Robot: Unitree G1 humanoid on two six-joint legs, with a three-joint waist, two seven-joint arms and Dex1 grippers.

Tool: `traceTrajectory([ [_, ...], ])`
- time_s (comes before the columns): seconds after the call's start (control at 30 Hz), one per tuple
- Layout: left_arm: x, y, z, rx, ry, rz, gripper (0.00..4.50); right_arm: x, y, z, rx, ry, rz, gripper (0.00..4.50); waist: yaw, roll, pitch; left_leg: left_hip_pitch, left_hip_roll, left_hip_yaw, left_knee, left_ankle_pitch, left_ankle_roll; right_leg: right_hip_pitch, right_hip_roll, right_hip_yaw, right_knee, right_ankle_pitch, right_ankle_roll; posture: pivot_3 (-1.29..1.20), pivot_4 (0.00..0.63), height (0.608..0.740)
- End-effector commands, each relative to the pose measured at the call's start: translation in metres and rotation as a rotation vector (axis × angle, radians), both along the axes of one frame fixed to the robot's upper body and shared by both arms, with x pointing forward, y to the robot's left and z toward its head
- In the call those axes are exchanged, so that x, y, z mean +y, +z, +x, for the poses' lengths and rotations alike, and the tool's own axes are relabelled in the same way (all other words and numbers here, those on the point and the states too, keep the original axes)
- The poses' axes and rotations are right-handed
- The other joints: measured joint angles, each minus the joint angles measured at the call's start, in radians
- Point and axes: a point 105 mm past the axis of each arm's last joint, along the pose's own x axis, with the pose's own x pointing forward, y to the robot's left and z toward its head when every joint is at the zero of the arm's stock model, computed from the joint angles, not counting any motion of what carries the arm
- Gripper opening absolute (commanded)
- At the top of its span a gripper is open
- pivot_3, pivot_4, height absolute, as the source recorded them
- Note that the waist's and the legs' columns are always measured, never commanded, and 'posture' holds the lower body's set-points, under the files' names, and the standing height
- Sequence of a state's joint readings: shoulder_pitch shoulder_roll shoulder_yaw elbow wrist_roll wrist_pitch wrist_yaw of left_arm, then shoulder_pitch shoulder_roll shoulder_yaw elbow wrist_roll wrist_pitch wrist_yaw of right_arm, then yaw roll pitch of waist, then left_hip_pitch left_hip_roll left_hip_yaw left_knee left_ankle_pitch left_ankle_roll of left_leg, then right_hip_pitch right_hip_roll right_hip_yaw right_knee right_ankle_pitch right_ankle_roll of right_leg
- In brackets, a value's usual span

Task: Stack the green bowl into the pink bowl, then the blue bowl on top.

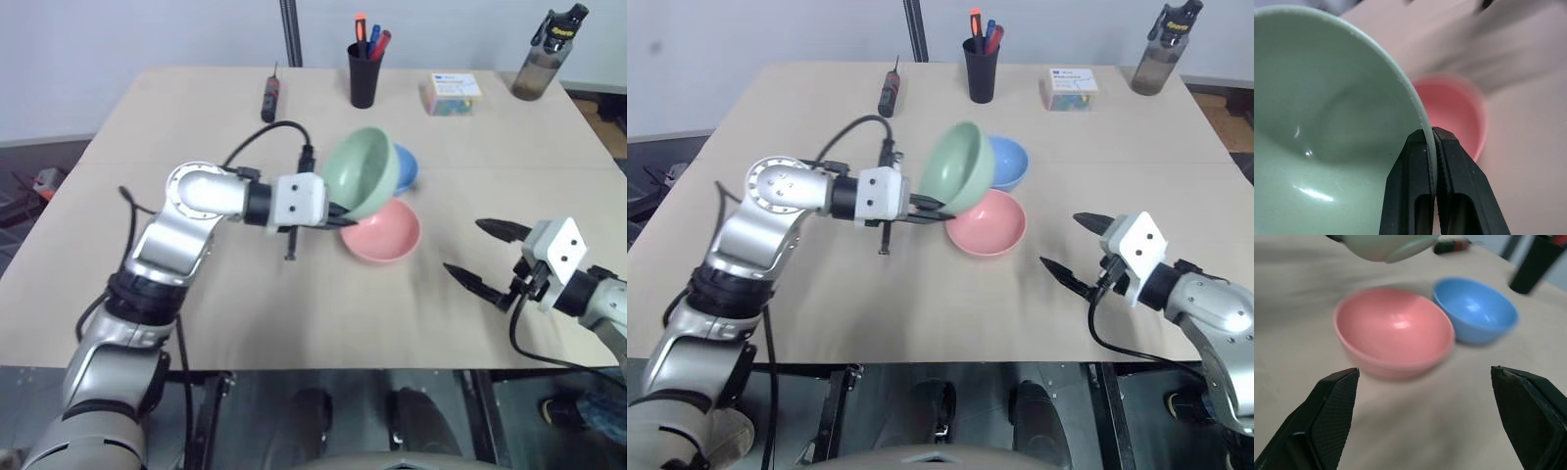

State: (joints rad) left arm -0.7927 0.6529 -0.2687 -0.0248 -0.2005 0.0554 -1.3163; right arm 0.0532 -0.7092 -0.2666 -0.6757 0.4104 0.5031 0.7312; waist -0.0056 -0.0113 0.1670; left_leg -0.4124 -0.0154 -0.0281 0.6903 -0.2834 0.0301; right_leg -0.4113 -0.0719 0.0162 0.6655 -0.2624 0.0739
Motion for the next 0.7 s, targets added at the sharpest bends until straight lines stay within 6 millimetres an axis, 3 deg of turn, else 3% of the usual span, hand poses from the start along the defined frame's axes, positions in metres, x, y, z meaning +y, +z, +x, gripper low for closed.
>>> traceTrajectory([
  [0.03, -0.013, -0.008, 0.006, -0.036, -0.098, 0.035, 1.3, 0.008, 0.019, -0.007, -0.086, -0.002, 0.003, 4.5, -0.013, 0.0, 0.0, 0.0, 0.0, 0.0, 0.0, 0.0, 0.0, 0.0, 0.0, 0.0, 0.0, 0.0, 0.0, 0.0, 0.15, 0.74],
  [0.1, -0.018, -0.016, 0.011, 0.001, -0.116, 0.061, 1.7, 0.013, 0.02, -0.007, -0.097, 0.0, 0.005, 4.5, -0.008, 0.0, 0.0, 0.001, 0.0, 0.0, 0.0, 0.0, 0.0, 0.001, 0.0, 0.0, 0.0, 0.0, 0.0, 0.0, 0.15, 0.74],
  [0.2, -0.019, -0.014, 0.016, 0.003, -0.116, 0.054, 3.0, 0.014, 0.022, -0.004, -0.103, 0.001, 0.006, 4.5, -0.007, 0.0, 0.0, 0.0, -0.001, -0.001, 0.002, 0.0, 0.0, 0.002, 0.0, 0.0, 0.0, 0.0, 0.0, 0.0, 0.15, 0.74],
  [0.3, -0.013, 0.002, 0.02, 0.0, -0.073, -0.015, 4.3, 0.012, 0.022, 0.006, -0.11, 0.008, -0.021, 4.5, -0.009, 0.0, 0.0, 0.0, 0.0, -0.001, 0.002, 0.0, 0.0, 0.001, 0.0, -0.001, -0.001, 0.0, 0.0, 0.0, 0.15, 0.74],
  [0.43, 0.007, 0.025, 0.023, 0.023, 0.062, -0.219, 4.45, 0.004, 0.02, 0.033, -0.14, 0.034, -0.125, 4.5, -0.014, 0.0, 0.0, 0.0, 0.0, -0.001, 0.003, 0.0, 0.0, 0.002, 0.0, 0.0, 0.0, 0.0, 0.0, 0.0, 0.15, 0.74],
  [0.57, 0.036, 0.028, 0.017, 0.035, 0.229, -0.338, 4.45, -0.008, 0.027, 0.068, -0.186, 0.072, -0.211, 4.5, -0.024, 0.001, 0.0, 0.001, 0.001, 0.0, 0.003, 0.0, 0.0, 0.002, 0.0, 0.001, 0.0, 0.0, 0.0, 0.0, 0.15, 0.74],
  [0.7, 0.052, 0.029, 0.001, 0.077, 0.302, -0.43, 4.45, -0.012, 0.032, 0.098, -0.223, 0.107, -0.273, 4.5, -0.027, 0.001, 0.0, 0.001, 0.003, 0.0, 0.003, 0.0, 0.0, 0.001, -0.001, 0.001, 0.0, 0.0, 0.0, 0.0, 0.15, 0.74],
])
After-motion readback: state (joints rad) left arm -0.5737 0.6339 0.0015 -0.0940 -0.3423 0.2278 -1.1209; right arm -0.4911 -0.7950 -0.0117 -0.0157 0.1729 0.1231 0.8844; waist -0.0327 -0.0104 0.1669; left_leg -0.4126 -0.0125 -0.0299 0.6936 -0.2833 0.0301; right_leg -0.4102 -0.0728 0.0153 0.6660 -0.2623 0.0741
